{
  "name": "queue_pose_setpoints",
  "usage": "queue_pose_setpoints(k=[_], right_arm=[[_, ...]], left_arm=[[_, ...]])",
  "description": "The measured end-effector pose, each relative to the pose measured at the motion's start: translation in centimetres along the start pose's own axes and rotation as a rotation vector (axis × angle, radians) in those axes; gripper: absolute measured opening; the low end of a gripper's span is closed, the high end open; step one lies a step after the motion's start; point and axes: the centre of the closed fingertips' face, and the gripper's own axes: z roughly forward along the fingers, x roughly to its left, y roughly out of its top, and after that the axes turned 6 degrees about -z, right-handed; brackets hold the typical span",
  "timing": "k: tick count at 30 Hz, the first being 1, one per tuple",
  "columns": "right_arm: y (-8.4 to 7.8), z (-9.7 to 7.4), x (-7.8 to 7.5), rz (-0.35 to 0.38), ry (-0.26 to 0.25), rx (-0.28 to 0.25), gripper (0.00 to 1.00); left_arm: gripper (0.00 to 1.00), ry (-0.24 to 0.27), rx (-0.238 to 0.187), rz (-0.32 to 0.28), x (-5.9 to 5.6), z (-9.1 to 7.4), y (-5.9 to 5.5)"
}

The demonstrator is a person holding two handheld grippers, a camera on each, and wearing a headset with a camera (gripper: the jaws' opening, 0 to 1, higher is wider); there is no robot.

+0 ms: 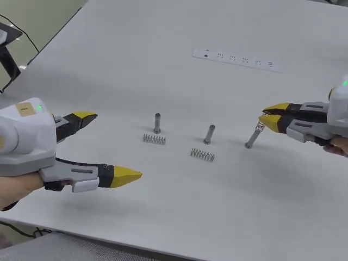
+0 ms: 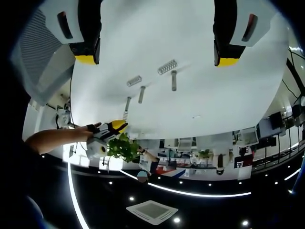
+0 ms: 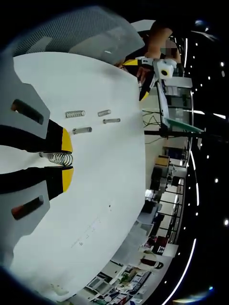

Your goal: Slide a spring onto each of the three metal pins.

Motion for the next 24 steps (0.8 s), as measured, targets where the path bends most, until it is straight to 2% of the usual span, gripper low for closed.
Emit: queue_pose_setpoints(k=[24], right_arm=[[-0.74,0.43,0.16,0.012,0.005,0.009,0.07]], left_arm=[[0.96,0.001,0.003,-0.009,-0.06,-0.16,-0.15]])
